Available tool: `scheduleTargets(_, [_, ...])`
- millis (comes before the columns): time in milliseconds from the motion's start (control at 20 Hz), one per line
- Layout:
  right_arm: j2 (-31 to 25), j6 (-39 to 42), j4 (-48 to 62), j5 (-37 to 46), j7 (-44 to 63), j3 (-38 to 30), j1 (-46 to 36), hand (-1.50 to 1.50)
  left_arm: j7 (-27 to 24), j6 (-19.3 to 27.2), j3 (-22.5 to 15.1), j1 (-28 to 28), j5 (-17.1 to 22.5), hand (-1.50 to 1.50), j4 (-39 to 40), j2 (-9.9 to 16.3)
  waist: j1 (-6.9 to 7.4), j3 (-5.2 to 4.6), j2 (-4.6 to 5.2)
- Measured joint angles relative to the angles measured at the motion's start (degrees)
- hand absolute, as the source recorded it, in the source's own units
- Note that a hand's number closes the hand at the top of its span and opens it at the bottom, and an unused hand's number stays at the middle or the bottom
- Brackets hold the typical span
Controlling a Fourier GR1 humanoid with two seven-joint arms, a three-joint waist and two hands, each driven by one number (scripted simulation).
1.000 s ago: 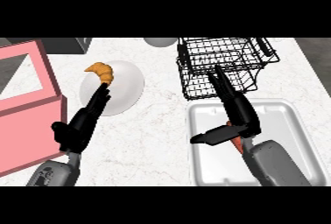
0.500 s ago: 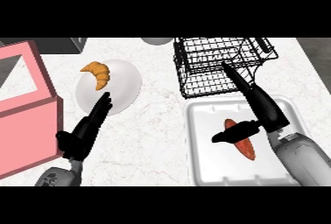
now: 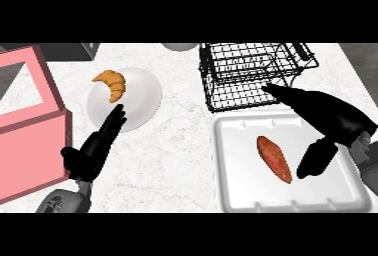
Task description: Pick the sweet potato from the tray and place it in the tiered basket
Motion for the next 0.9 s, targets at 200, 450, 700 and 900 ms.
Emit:
scheduleTargets(200, [-0.19, 7.46, -6.62, -3.64, 12.05, 1.14, -2.41, -1.5, -0.33, -0.7, 0.21, 0.09, -0.06, 0.0, -0.07, -0.06, 0.19, 0.15, 0.25])
scheduleTargets(450, [1.56, 9.62, -14.46, -4.91, 21.8, 0.33, 0.65, -1.5, -0.98, -1.75, 0.97, 0.28, -0.6, 0.0, 0.64, -0.42, 0.3, 0.28, 0.49])
scheduleTargets(700, [4.96, 8.56, -14.06, 1.16, 23.78, -0.29, 1.53, -1.5, -0.82, -2.66, 2.09, -0.7, -0.86, 0.0, 1.41, -0.75, 0.61, 0.33, 0.67])
scheduleTargets(900, [4.86, 8.36, -13.14, 6.88, 24.22, 1.7, 4.38, -1.5, -1.67, -3.27, 2.5, -0.17, -1.05, 0.0, 1.47, -0.94, 0.62, 0.36, 0.7])
